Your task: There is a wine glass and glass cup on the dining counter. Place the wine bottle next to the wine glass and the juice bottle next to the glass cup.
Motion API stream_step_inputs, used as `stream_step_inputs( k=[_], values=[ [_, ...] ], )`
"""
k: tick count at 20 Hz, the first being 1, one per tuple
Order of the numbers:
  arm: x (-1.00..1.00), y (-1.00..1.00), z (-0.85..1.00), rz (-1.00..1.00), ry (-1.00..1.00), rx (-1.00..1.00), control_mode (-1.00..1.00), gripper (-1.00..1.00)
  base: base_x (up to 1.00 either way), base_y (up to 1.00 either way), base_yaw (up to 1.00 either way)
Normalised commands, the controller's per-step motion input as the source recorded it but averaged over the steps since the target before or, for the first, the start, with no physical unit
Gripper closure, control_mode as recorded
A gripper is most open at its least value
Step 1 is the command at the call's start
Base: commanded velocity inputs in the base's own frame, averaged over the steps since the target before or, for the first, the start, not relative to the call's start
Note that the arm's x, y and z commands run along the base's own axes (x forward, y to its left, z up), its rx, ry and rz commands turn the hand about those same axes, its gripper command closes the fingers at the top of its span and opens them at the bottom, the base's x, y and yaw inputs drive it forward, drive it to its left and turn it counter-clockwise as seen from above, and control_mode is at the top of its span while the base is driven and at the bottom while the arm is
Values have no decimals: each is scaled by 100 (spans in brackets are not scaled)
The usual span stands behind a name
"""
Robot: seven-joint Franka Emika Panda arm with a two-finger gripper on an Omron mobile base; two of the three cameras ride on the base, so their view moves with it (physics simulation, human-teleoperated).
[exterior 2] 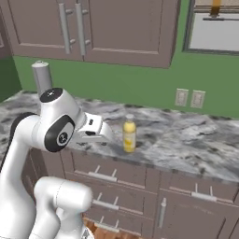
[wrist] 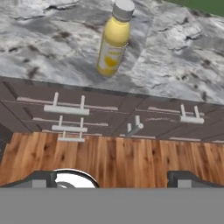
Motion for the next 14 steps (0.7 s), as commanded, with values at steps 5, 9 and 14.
stream_step_inputs(
  k=[5, 9, 14],
  values=[
    [0, 0, 0, 0, 0, 0, 100, -100, 48, 19, -26],
    [0, 0, 0, 0, 0, 0, 100, -100, 27, 11, -30],
    [0, 0, 0, 0, 0, 0, 100, -100, 29, 21, -24]
  ],
)
